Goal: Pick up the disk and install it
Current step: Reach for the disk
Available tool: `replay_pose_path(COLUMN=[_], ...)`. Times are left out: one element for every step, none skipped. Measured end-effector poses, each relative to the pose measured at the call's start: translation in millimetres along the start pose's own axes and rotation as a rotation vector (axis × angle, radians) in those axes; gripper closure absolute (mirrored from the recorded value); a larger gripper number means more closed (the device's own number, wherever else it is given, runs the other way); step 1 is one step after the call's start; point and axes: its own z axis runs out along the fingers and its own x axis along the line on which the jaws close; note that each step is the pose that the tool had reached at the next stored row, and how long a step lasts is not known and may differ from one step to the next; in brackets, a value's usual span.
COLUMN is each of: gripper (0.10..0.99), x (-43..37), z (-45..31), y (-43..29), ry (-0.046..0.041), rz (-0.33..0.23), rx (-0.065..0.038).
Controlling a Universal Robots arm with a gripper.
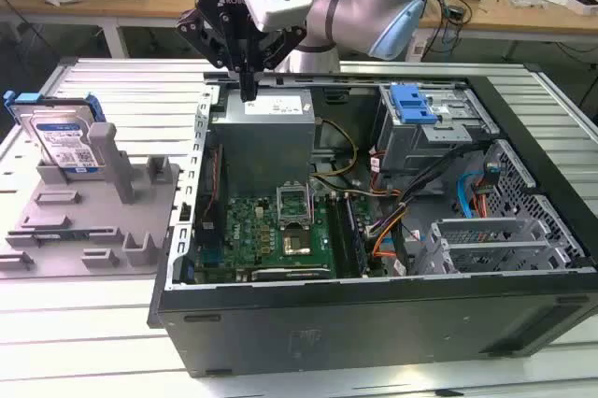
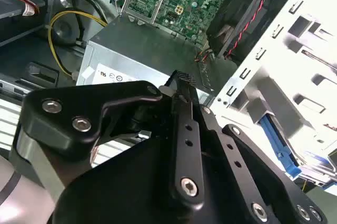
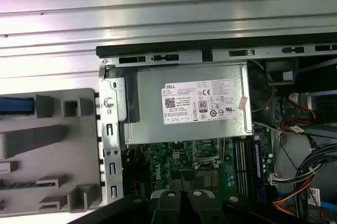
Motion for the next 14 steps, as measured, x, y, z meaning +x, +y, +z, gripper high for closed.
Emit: replay_pose_path(gripper=[0.98,0.98,0.98,0.98,0.98,0.98,0.98,0.98,0.98,0.98,0.98,0.98,0.98,0.98], x=[0.0,0.0,0.0,0.0,0.0,0.0,0.0,0.6,6.4,13.9,17.9,21.4,26.6,30.6], z=[0.0,0.0,0.0,0.0,0.0,0.0,0.0,0.0,0.1,0.4,0.6,0.8,1.1,1.3], y=[0.0,0.0,0.0,0.0,0.0,0.0,0.0,0.0,1.8,4.6,6.3,7.9,10.2,11.8], ry=[0.0,0.0,0.0,0.0,0.0,0.0,0.0001,-0.0001,-0.0001,0.0,0.0,0.0,0.0001,0.0], rz=[0.0,0.0,0.0,0.0,0.0,0.0,0.0,0.0,0.0,0.0,0.0,0.0,0.0,0.0], rx=[0.0,0.0,0.0,0.0,0.0,0.0,0.0,0.0,0.0,0.0,0.0,0.0,0.0,0.0])
